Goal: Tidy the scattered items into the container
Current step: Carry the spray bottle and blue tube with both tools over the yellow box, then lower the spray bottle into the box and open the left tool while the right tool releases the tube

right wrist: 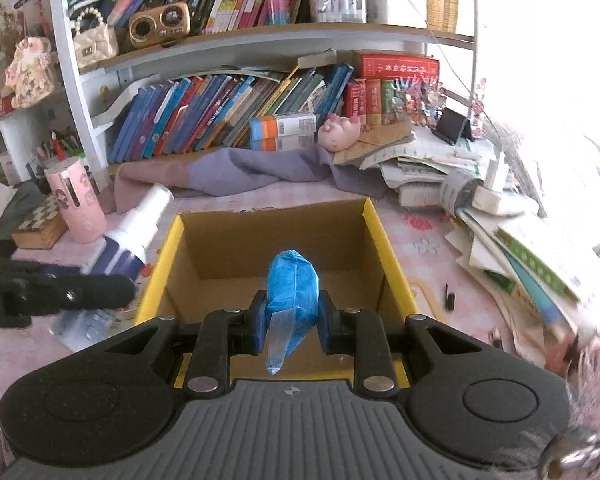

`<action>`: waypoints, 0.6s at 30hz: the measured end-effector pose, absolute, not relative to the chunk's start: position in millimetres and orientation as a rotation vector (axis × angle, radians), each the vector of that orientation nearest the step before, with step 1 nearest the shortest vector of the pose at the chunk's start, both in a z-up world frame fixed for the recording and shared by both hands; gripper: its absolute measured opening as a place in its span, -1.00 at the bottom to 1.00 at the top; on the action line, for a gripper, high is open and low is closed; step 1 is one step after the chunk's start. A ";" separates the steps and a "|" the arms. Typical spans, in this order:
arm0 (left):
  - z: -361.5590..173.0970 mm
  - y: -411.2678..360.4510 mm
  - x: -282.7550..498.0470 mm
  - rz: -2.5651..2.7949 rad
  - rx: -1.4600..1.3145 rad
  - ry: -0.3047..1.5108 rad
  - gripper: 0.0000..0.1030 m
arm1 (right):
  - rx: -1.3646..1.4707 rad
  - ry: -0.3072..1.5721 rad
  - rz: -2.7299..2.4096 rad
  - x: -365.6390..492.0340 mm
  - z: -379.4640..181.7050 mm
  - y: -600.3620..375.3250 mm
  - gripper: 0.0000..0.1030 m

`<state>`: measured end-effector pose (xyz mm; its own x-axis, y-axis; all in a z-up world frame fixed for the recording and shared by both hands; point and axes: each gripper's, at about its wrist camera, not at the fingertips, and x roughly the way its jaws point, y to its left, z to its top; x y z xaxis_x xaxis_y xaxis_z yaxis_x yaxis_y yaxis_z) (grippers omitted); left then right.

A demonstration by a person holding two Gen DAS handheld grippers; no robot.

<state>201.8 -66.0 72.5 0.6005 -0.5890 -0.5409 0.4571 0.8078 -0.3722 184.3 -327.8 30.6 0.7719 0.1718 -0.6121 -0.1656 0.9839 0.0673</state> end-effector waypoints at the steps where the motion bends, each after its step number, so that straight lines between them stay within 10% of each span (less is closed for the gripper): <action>1: 72.8 -68.6 206.9 -0.604 -0.192 0.697 -0.38 | -0.001 0.671 0.192 192.1 28.7 -329.8 -0.56; 18: 21.5 -129.9 298.8 -0.491 0.149 0.848 -0.39 | -0.443 0.916 0.439 320.9 -40.4 -299.4 -0.56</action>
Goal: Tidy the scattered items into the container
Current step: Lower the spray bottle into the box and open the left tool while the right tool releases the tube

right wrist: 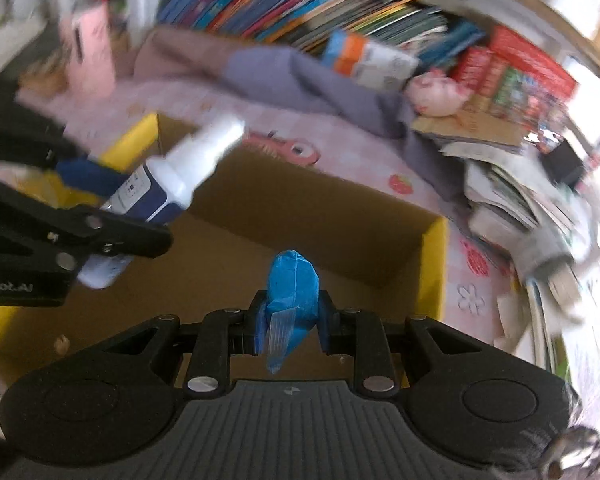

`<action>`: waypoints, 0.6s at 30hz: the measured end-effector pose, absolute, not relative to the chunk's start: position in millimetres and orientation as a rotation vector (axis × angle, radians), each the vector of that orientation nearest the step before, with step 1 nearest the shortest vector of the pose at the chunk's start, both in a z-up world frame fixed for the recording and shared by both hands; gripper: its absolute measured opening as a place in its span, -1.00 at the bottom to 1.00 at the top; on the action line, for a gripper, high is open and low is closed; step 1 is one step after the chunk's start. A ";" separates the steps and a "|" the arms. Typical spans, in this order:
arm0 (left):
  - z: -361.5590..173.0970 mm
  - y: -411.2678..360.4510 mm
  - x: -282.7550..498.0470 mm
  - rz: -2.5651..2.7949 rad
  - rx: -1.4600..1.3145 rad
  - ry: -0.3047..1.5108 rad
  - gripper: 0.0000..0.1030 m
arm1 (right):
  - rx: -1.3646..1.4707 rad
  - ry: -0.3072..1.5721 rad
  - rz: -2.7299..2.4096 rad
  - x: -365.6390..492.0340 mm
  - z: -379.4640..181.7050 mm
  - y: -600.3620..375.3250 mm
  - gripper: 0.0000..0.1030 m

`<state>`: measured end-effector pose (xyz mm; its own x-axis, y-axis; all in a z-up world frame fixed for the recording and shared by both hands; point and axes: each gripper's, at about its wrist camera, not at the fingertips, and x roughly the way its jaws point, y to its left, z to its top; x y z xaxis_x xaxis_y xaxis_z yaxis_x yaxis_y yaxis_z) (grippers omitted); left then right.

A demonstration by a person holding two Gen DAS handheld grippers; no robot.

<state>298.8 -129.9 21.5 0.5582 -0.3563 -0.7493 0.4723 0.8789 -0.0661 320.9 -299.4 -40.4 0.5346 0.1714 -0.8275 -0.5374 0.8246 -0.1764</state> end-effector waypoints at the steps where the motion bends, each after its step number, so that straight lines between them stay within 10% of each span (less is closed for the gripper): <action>1: 17.8 -134.5 302.3 -0.488 0.170 0.858 -0.39 | -0.469 0.938 0.447 326.6 -46.6 -297.4 -0.56; 18: -9.3 -159.0 306.1 -0.444 0.321 0.920 -0.38 | -0.533 1.013 0.514 343.1 -74.6 -292.4 -0.55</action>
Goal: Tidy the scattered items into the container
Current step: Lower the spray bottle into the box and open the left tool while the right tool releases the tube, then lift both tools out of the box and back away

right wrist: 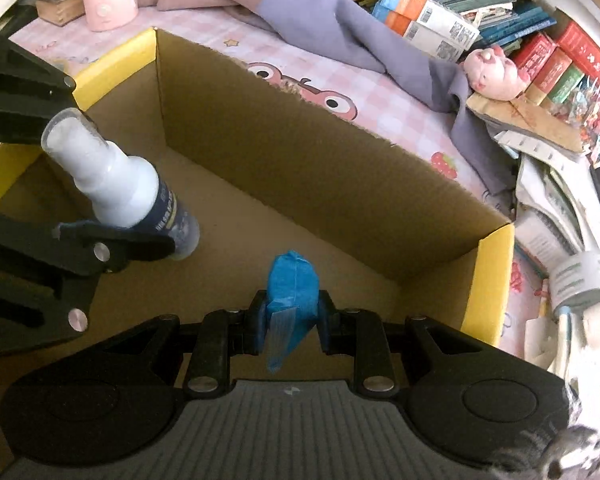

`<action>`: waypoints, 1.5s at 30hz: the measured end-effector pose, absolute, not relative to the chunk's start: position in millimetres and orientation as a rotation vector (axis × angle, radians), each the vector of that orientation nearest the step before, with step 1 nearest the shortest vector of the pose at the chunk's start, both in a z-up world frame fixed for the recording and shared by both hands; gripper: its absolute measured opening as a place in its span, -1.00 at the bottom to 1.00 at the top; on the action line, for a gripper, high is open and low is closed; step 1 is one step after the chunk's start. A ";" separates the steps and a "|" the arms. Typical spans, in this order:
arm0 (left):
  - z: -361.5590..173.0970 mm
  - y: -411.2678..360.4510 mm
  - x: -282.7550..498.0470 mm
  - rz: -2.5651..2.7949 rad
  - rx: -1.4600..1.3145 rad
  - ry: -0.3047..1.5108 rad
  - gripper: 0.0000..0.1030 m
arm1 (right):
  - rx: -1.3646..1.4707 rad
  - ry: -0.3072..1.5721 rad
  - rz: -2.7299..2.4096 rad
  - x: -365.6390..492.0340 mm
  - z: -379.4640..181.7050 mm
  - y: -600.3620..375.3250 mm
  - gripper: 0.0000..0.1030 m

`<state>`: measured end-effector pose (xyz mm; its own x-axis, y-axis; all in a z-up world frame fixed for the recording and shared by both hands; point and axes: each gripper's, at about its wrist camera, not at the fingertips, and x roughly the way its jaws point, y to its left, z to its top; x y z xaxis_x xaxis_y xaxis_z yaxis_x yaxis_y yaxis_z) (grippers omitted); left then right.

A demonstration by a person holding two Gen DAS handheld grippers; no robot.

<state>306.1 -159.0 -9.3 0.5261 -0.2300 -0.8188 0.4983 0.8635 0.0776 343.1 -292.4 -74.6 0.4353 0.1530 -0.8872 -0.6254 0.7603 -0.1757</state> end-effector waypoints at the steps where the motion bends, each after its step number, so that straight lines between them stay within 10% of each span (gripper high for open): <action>1: -9.5 -158.8 305.7 -0.445 0.320 0.919 -0.38 | -0.531 1.014 0.515 342.6 -75.7 -292.6 -0.56; 20: 24.5 -149.8 281.1 -0.411 0.257 0.776 0.04 | -0.465 0.898 0.482 319.2 -44.5 -305.1 0.04; 32: 53.2 -129.1 245.6 -0.349 0.208 0.652 0.62 | -0.370 0.785 0.417 283.3 -12.5 -322.1 0.22; 45: 84.8 -84.2 186.0 -0.327 0.052 0.513 0.74 | -0.220 0.651 0.304 219.4 24.8 -312.5 0.34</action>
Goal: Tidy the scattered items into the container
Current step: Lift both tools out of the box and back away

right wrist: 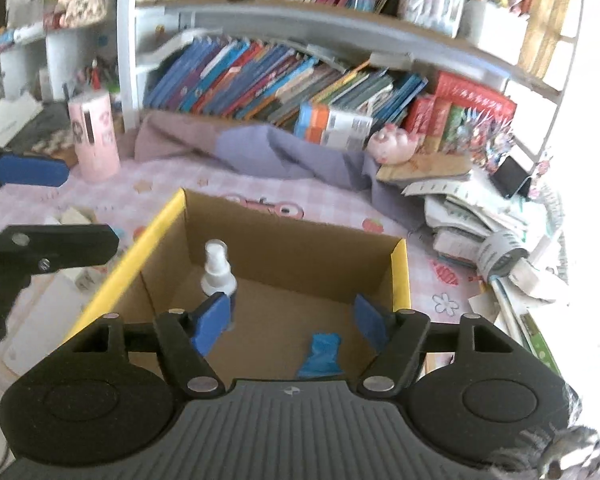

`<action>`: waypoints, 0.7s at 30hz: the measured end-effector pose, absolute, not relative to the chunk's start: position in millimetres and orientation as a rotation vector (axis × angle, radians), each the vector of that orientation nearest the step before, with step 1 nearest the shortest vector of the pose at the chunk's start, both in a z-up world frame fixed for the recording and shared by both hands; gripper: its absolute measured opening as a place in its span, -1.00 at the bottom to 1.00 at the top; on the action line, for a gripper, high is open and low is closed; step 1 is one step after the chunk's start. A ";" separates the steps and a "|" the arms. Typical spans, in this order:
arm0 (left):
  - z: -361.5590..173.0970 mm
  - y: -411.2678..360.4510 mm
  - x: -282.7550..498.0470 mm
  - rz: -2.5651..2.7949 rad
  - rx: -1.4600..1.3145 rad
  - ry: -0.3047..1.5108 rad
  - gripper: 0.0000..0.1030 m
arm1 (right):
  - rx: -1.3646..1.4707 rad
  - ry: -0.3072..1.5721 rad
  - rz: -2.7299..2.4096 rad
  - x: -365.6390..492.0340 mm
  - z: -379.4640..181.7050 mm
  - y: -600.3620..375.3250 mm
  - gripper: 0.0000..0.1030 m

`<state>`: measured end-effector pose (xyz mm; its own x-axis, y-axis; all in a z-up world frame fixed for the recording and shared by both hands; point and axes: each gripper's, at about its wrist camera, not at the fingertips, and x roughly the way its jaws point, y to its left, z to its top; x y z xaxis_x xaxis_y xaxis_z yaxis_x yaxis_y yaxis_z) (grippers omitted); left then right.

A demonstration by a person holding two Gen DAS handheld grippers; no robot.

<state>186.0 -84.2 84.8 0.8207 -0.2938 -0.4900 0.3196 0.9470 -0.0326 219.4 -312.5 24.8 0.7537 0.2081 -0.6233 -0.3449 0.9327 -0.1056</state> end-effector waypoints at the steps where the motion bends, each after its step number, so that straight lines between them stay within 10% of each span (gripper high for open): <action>1: 86.2 -80.0 181.0 -0.321 0.040 0.501 0.74 | -0.213 0.639 0.295 213.2 26.8 -310.1 0.34; 21: 66.9 -8.1 67.3 -0.276 0.028 0.493 0.77 | -0.097 0.493 0.093 70.0 20.1 -278.3 0.46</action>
